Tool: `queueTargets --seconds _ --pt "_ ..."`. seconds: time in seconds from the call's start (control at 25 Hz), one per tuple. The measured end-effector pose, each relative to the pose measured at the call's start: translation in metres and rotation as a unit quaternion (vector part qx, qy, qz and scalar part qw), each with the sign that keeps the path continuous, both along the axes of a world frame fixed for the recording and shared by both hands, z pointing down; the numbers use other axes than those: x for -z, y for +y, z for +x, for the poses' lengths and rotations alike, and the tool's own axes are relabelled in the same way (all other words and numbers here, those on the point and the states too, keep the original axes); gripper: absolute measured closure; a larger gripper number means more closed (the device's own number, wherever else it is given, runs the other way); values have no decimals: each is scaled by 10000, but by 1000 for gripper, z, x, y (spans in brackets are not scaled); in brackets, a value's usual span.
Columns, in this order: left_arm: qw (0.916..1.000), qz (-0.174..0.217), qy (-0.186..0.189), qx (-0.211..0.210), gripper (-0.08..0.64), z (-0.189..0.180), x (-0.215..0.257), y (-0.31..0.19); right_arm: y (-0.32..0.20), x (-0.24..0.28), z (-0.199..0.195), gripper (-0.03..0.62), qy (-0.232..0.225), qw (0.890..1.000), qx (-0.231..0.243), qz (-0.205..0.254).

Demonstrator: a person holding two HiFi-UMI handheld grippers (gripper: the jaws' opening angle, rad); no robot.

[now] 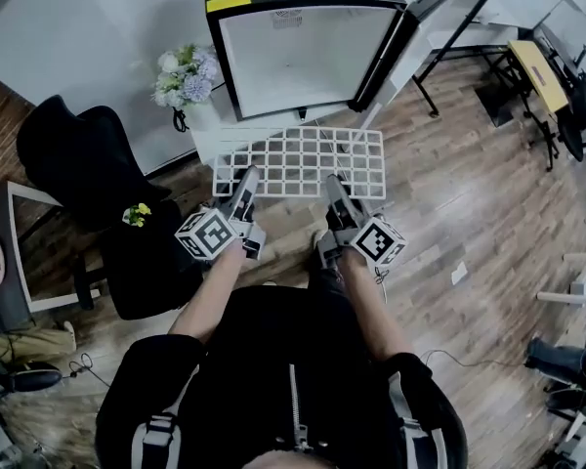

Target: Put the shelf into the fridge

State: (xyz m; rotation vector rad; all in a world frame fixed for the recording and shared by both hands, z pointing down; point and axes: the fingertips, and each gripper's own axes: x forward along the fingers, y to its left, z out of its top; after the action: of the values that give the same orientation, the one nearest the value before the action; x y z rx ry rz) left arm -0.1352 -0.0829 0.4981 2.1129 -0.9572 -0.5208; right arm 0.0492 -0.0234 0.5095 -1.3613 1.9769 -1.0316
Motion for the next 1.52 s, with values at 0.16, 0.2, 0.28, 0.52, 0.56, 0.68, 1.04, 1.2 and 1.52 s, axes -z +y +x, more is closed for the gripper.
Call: queueTargets --seconds 0.16,0.2,0.28,0.52,0.56,0.68,1.04,1.2,1.52 --pt "9993 17 -15 379 436 13 7 -25 -39 4 18 485 36 9993 369 -33" --pt "9989 13 -21 474 436 16 8 -31 -48 3 23 485 50 9989 454 -56" --pt "9977 -24 -39 672 436 23 10 -40 -65 4 32 485 52 9978 664 -69" --pt "9943 -42 -1 1068 436 50 12 -67 -106 12 57 485 -88 9939 1100 -21" --pt "9936 -55 -6 1129 436 54 12 -70 -112 13 62 485 -74 9933 1156 -34" --pt "9918 -96 -12 1278 436 67 11 -83 -130 7 76 485 -77 9912 1313 -139" --pt "9892 -130 10 1459 436 74 6 -97 -150 2 84 485 15 9876 1557 -181" --pt "9888 -156 25 1482 436 67 1 -112 -162 -4 80 485 -30 9875 1559 -249" --pt "9900 -150 11 1400 437 71 2 -104 -152 0 83 485 -2 9890 1469 -200"
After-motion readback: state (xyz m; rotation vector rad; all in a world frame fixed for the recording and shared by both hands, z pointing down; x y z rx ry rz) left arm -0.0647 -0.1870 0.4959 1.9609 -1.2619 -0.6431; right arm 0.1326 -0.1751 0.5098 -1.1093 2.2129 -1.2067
